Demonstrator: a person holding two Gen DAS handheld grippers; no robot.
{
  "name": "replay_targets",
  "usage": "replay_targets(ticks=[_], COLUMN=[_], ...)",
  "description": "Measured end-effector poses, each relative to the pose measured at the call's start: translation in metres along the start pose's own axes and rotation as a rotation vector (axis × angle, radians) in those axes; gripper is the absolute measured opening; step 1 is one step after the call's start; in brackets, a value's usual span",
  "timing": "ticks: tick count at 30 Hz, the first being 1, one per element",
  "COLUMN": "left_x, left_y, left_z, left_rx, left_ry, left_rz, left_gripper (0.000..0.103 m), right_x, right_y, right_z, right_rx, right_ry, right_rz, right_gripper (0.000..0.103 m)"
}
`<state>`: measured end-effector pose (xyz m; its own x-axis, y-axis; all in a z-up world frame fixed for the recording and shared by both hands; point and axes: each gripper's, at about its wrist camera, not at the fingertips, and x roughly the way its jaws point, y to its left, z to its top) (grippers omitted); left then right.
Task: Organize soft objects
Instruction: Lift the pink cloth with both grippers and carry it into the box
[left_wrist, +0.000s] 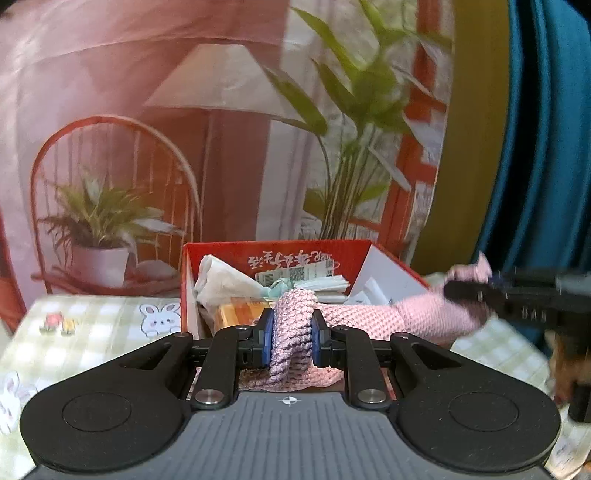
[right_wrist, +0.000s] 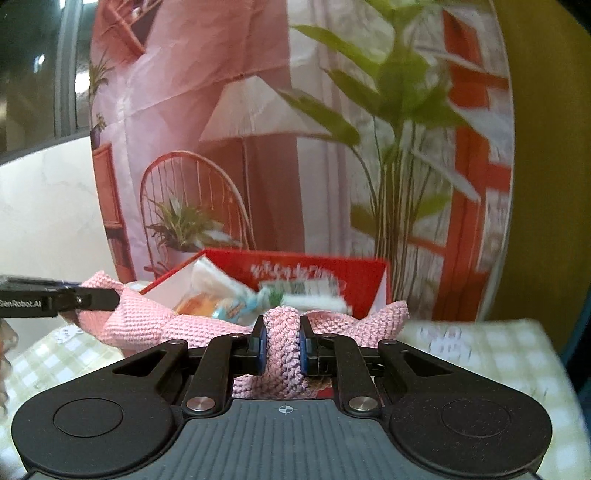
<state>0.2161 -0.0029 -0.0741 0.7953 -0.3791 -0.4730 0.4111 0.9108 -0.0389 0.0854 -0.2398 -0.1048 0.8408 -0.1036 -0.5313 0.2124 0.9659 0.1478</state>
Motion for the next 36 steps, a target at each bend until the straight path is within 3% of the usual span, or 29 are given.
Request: replay_targets(ticks=[8, 19, 36], left_x=[0.032, 0.072, 0.085], left_y=[0.014, 0.028, 0.035], left_z=[0.016, 0.01, 0.009], left_rx=[0.018, 0.018, -0.03], left_ry=[0.071, 0.2, 0.255], left_rz=[-0.005, -0.04, -0.06], left_gripper=[0.02, 0.02, 0.02], right_x=[0.033, 0.08, 0.099], right_y=[0.001, 0.007, 0.009], right_z=[0.027, 0.017, 0.007], right_rx=[-0.104, -0.18, -0.196], right_ry=[0.018, 0.139, 0.236], right_rz=[-0.033, -0.047, -0.031], right_gripper=[0.014, 0.014, 0.014])
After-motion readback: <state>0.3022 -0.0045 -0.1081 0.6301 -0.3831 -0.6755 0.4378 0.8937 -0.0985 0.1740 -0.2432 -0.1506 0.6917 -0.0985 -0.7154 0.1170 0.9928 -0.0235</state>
